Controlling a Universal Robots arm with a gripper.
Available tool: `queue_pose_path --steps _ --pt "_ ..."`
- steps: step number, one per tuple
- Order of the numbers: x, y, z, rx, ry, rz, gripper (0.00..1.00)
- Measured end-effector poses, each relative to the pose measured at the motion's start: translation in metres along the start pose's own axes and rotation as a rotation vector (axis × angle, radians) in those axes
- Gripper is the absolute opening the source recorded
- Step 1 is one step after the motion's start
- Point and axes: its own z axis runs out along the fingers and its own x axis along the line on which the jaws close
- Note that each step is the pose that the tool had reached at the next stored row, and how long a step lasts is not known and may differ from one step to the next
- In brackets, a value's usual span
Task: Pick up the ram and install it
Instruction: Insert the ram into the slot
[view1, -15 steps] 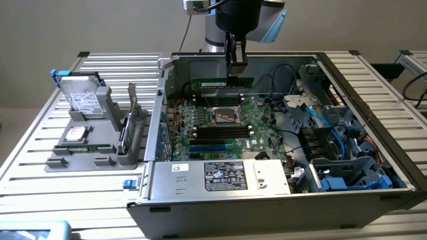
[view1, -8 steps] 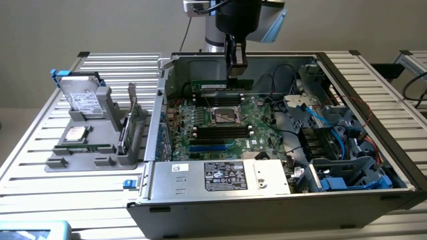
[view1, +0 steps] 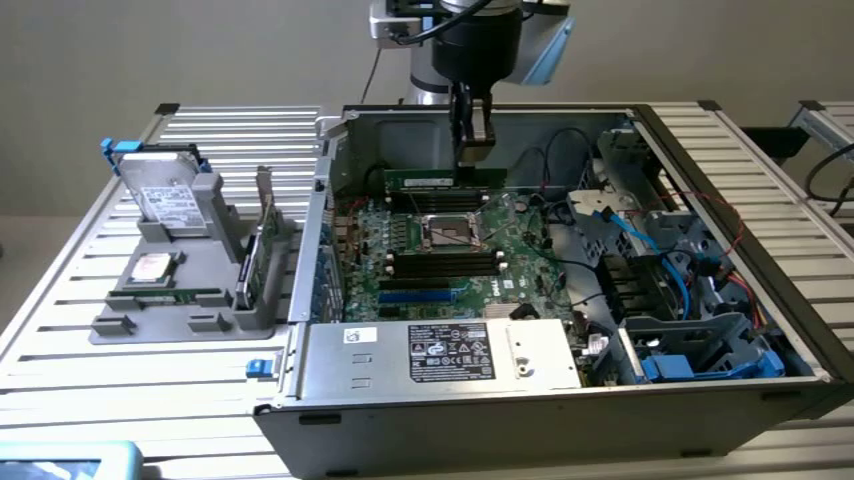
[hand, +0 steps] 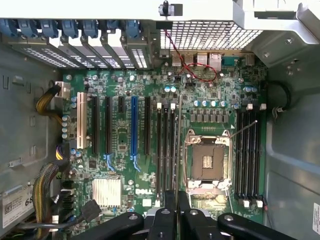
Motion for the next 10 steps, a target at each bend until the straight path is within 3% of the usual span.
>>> queue_pose_path --steps 5,10 --pt "0.0 -0.0006 0.0047 -0.0018 0.0099 -0.005 0.13" --pt "-0.0001 -0.0006 0.0079 -0.0018 0.0102 -0.011 0.13"
